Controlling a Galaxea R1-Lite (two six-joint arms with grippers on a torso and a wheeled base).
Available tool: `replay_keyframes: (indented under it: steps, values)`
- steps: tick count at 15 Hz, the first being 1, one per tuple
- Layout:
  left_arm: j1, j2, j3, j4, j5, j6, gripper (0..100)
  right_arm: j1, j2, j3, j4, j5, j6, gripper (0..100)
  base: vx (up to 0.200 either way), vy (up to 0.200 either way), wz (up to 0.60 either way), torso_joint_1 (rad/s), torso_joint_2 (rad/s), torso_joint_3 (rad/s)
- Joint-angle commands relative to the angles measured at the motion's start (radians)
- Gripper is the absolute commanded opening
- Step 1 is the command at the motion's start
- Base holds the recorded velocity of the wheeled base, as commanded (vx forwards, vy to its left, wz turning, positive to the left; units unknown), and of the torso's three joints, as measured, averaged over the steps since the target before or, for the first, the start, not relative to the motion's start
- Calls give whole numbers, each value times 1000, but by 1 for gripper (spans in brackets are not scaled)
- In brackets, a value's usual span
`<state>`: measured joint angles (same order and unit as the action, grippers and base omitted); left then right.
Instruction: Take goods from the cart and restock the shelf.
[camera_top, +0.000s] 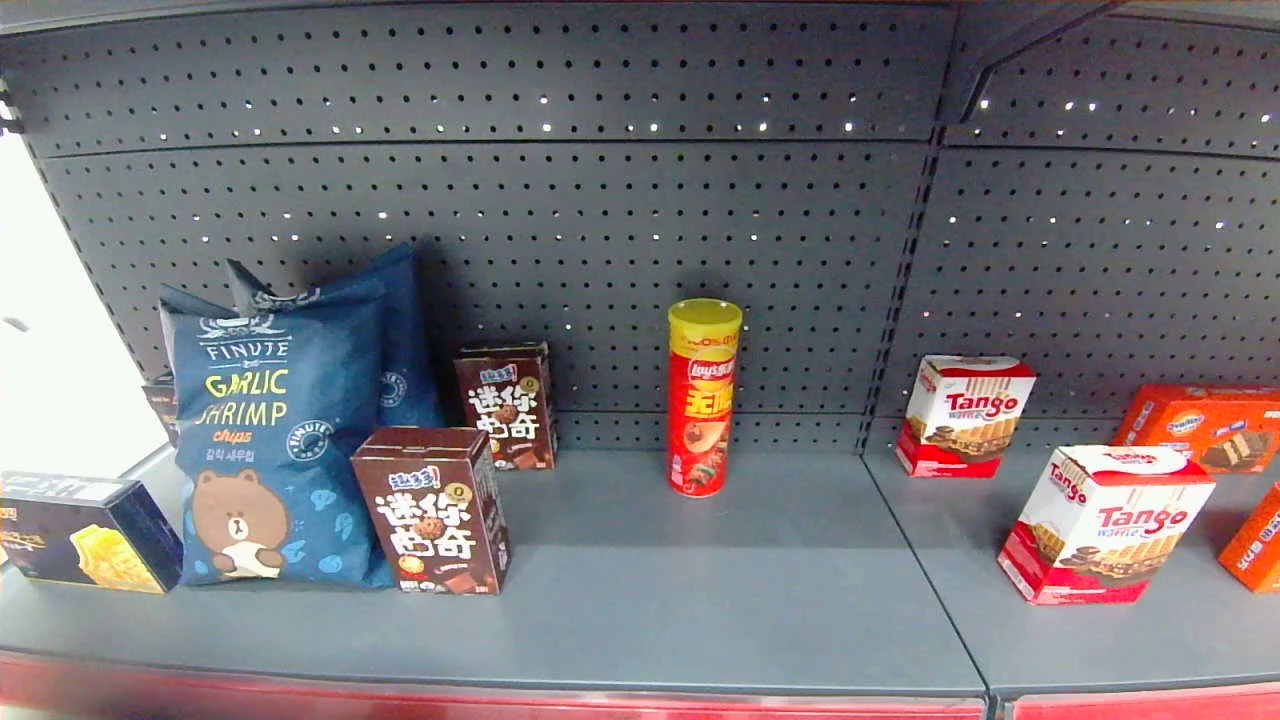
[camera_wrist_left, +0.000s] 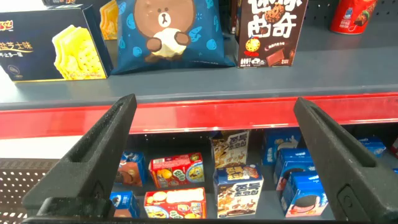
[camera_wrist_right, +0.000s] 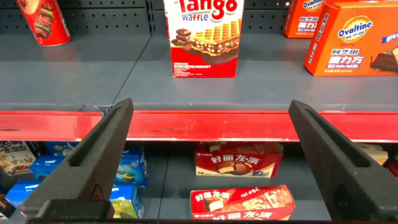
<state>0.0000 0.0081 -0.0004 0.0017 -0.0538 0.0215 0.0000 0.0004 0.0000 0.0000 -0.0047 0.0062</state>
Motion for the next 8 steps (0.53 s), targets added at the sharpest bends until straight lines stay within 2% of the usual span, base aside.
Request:
replay_keyframes:
  steps: [1, 8]
  values:
    - [0, 1, 0, 0, 0, 0, 100, 0, 0, 0, 0, 0, 0, 100, 0, 0, 0, 0, 0, 0]
    - [0, 1, 0, 0, 0, 0, 100, 0, 0, 0, 0, 0, -2, 100, 0, 0, 0, 0, 0, 0]
